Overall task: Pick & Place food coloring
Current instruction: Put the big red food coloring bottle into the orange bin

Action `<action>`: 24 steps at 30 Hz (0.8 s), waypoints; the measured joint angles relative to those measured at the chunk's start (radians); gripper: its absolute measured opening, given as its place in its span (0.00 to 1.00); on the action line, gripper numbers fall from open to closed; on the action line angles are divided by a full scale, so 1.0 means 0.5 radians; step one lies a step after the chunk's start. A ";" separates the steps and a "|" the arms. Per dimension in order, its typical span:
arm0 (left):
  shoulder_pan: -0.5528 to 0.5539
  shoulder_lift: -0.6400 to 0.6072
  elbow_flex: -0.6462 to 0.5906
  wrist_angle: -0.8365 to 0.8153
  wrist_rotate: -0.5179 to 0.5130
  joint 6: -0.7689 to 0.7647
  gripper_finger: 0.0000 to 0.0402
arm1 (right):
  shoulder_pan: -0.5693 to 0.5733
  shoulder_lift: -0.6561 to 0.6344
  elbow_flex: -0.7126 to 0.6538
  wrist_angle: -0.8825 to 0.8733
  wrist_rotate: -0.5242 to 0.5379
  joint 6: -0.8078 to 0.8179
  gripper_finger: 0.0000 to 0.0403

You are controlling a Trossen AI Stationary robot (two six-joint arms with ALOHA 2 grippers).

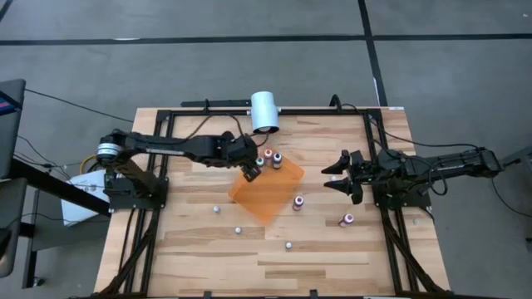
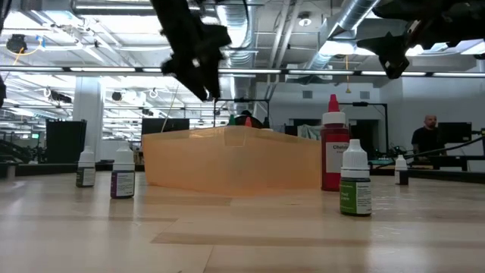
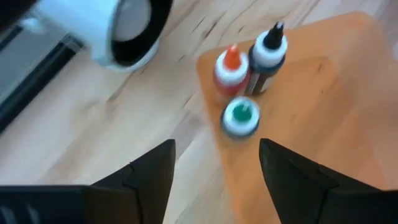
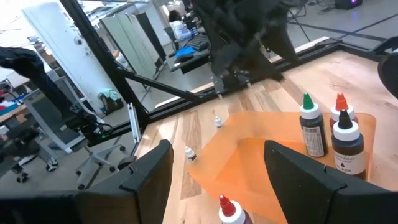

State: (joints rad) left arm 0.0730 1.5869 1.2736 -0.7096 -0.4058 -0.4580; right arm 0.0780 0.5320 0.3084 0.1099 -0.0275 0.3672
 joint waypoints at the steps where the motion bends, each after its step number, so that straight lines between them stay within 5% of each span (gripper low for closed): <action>1: -0.019 -0.046 0.000 -0.043 -0.019 0.000 0.56 | 0.000 0.000 0.000 0.001 0.001 0.000 0.59; 15: -0.350 -0.458 -0.055 -0.139 -0.359 0.094 0.56 | 0.000 0.000 0.000 0.022 0.001 0.001 0.59; 24: -0.388 -0.923 -0.807 0.731 -0.122 0.074 0.56 | 0.000 0.000 0.000 0.021 0.001 0.001 0.59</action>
State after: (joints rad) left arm -0.1209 1.1254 0.8703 -0.3440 -0.4666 -0.4208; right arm 0.0780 0.5320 0.3084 0.1204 -0.0269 0.3676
